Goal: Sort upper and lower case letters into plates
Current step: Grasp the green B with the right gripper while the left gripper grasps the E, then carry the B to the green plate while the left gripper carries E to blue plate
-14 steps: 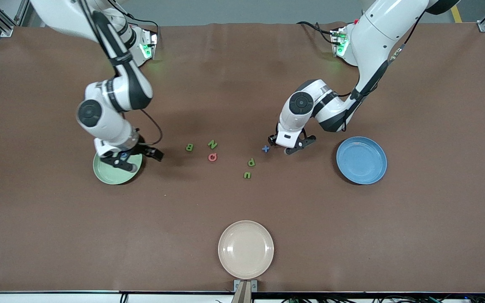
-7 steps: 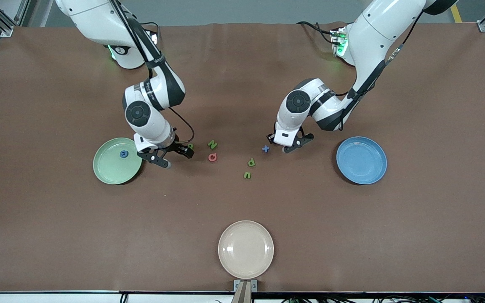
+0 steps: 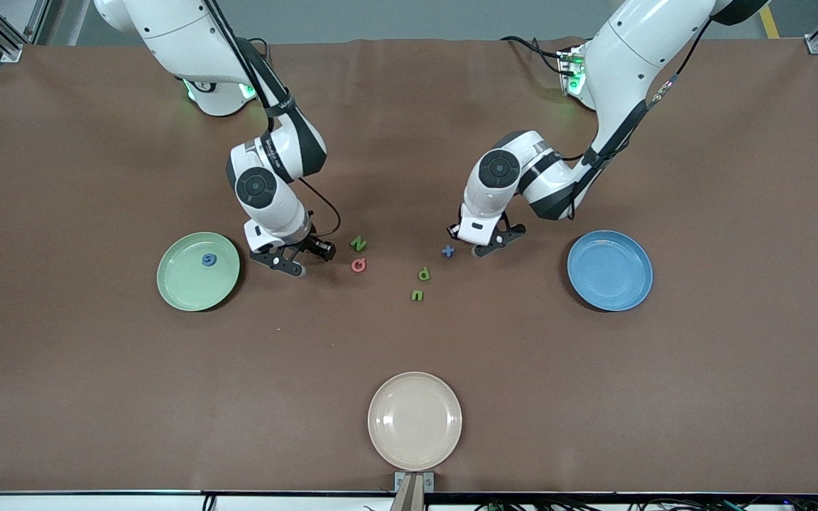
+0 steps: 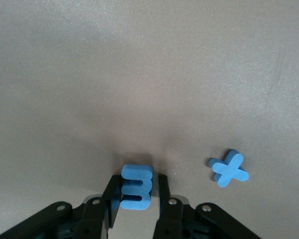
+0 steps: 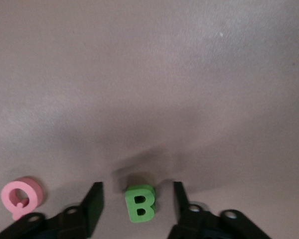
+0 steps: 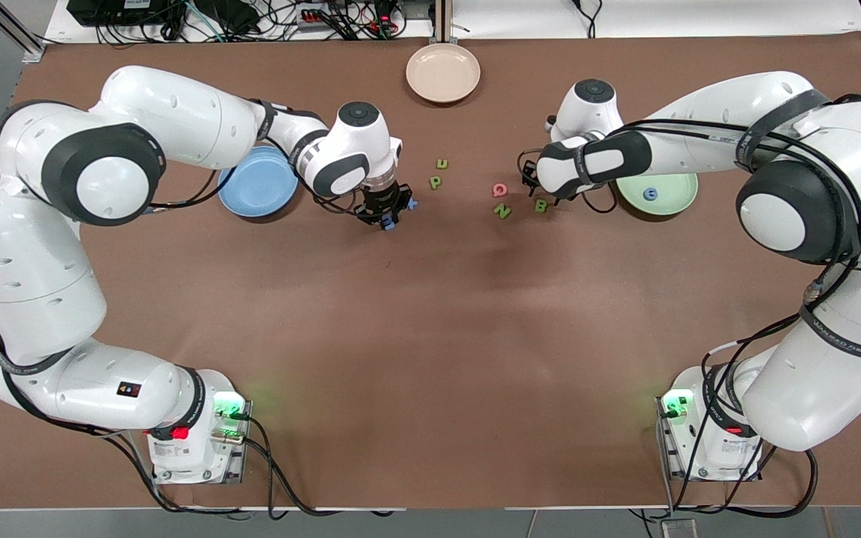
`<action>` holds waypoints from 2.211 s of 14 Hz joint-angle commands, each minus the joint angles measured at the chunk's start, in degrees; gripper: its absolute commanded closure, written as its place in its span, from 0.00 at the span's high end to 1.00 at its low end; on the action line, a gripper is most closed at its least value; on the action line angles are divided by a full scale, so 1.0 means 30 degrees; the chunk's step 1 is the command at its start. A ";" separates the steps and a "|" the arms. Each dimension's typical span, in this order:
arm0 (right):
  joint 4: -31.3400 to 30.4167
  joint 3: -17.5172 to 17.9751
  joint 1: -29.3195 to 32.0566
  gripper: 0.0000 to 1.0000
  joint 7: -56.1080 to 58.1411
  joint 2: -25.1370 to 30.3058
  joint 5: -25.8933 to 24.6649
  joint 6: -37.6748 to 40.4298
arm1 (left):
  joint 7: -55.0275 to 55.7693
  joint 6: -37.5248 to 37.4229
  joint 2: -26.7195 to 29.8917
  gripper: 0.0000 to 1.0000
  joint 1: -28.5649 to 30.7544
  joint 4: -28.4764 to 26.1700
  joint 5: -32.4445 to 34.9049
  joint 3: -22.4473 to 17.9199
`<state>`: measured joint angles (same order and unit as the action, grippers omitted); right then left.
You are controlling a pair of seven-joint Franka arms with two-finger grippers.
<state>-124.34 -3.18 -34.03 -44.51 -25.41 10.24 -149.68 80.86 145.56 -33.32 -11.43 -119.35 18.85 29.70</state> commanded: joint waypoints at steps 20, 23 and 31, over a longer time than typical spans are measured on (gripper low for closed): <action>0.0811 -0.6320 0.0556 0.00 1.0748 0.2378 0.0073 0.5246 | -1.1270 -0.4514 0.5072 0.03 0.4332 -0.1437 0.1362 0.0265; -0.0209 -0.6295 0.1702 0.00 1.2692 0.2260 0.0132 0.3234 | -1.3437 -0.4485 0.5218 0.04 0.5912 -0.1642 0.1362 0.0236; -0.0977 -0.6149 0.1557 0.03 1.2785 0.0650 0.0598 0.1232 | -1.6871 -0.2062 0.5103 0.04 0.9517 -0.2870 0.1391 0.0207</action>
<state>-126.81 -21.80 -29.35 -6.80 -23.06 10.36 -145.10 31.97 135.39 -19.15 14.62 -124.75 22.20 29.76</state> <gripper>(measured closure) 0.722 0.727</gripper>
